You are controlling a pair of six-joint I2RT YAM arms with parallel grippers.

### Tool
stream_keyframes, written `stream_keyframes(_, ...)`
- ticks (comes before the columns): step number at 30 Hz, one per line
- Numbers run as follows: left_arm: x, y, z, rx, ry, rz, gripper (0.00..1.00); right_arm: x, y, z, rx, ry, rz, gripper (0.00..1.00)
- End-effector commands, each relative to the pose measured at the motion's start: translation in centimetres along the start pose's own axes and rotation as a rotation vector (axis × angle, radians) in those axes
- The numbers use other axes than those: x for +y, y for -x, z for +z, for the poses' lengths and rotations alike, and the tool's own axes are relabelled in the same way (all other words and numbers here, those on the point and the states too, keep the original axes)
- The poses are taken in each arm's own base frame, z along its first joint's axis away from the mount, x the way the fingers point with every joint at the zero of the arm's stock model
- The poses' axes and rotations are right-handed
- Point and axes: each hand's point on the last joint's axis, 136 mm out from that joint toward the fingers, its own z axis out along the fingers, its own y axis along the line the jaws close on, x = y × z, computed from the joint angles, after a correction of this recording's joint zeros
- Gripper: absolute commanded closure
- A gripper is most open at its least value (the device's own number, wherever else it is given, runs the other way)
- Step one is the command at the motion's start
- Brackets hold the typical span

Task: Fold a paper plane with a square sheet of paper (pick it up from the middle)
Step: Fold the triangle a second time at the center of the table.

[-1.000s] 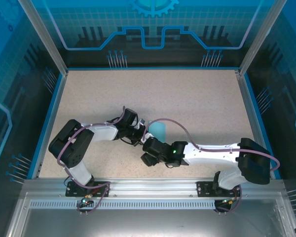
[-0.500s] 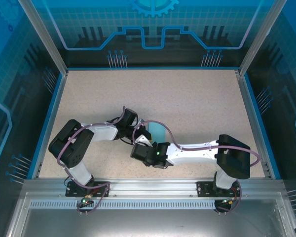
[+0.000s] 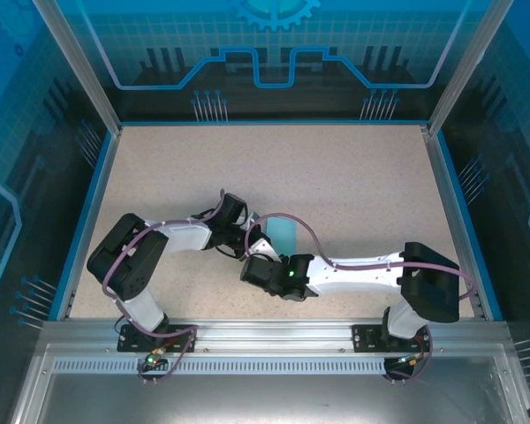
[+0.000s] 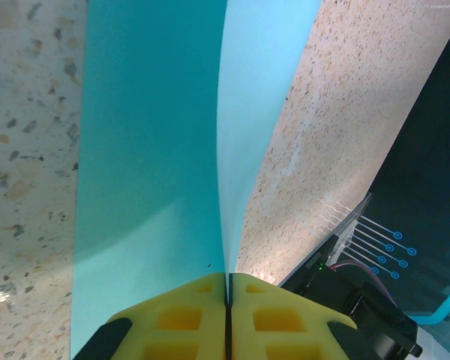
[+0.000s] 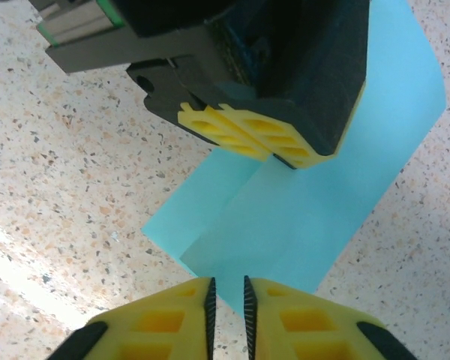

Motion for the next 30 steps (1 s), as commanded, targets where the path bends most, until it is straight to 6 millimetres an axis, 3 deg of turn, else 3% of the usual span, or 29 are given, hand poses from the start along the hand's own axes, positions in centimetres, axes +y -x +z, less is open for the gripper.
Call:
stream_keyframes(1, -0.1, 0.3, 0.0, 0.009, 0.008, -0.009, 0.91, -0.6, 0.0, -0.2, -0.001, 0.031, 0.041, 0.87)
stream_keyframes(9, -0.2, 0.2, -0.2, 0.006, 0.006, -0.003, 0.91, -0.7, 0.5, -1.3, -0.058, 0.131, 0.099, 0.85)
stream_keyframes(15, -0.6, 0.2, -0.4, 0.006, 0.000, 0.003, 0.91, 1.0, 1.2, -1.5, -0.070, 0.199, 0.060, 0.48)
stream_keyframes(18, -0.7, 0.2, -0.4, 0.008, -0.002, 0.004, 0.92, 1.1, 1.4, -0.8, -0.053, 0.151, 0.046, 0.35)
stream_keyframes(24, -0.8, 0.2, -0.4, 0.012, -0.003, 0.005, 0.92, 0.1, 0.4, 0.5, -0.007, 0.045, 0.028, 0.35)
stream_keyframes(30, -0.7, 0.2, -0.4, 0.012, -0.001, 0.002, 0.92, -0.2, 0.5, 0.5, -0.008, 0.029, 0.023, 0.59)
